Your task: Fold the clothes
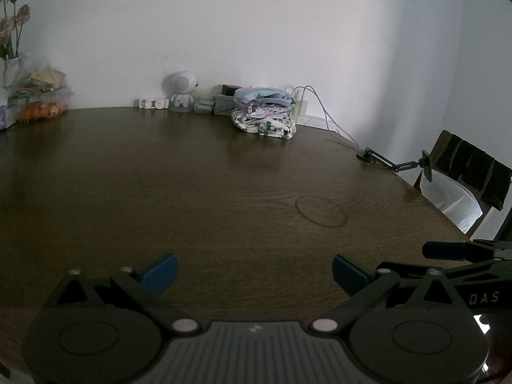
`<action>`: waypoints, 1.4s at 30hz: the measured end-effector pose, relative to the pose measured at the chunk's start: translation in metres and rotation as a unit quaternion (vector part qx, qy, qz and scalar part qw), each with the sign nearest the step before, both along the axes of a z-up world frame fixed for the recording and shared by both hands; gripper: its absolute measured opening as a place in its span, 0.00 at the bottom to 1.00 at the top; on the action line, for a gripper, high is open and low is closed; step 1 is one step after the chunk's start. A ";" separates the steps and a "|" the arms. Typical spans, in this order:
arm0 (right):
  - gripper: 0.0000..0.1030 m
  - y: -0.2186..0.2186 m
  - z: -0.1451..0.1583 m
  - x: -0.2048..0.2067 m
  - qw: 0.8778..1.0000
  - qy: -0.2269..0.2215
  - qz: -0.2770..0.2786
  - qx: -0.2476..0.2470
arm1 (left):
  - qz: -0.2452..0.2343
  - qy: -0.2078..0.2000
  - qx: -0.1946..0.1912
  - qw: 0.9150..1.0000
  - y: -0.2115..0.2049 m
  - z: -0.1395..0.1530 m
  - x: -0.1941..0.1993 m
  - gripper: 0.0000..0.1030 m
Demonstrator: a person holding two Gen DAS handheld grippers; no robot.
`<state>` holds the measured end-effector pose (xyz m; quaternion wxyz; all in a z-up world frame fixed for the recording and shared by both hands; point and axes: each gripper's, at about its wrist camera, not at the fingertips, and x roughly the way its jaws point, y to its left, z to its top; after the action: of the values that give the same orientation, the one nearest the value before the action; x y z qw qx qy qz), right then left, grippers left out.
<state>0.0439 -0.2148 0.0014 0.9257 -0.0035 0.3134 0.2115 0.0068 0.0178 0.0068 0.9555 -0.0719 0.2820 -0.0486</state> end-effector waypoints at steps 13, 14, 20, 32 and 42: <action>1.00 0.003 -0.002 -0.001 1.000 -0.003 -0.005 -0.016 | -0.029 -0.011 -0.014 0.999 -0.004 0.001 -0.004 1.00; 1.00 0.003 -0.002 -0.001 1.000 -0.003 -0.006 -0.017 | -0.029 -0.011 -0.012 0.999 -0.005 0.001 -0.004 1.00; 1.00 0.002 -0.002 -0.001 1.000 -0.003 -0.007 -0.016 | -0.028 -0.009 -0.008 1.000 -0.007 0.001 -0.004 1.00; 1.00 0.002 -0.003 0.000 1.000 -0.002 -0.006 -0.016 | -0.028 -0.004 -0.009 1.000 -0.007 0.000 -0.003 1.00; 1.00 0.001 -0.003 0.000 1.000 -0.001 -0.006 -0.011 | -0.018 -0.004 -0.010 1.000 -0.004 -0.002 -0.003 1.00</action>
<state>0.0440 -0.2141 -0.0019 0.9271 -0.0119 0.3149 0.2030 0.0037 0.0141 0.0052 0.9548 -0.0766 0.2787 -0.0690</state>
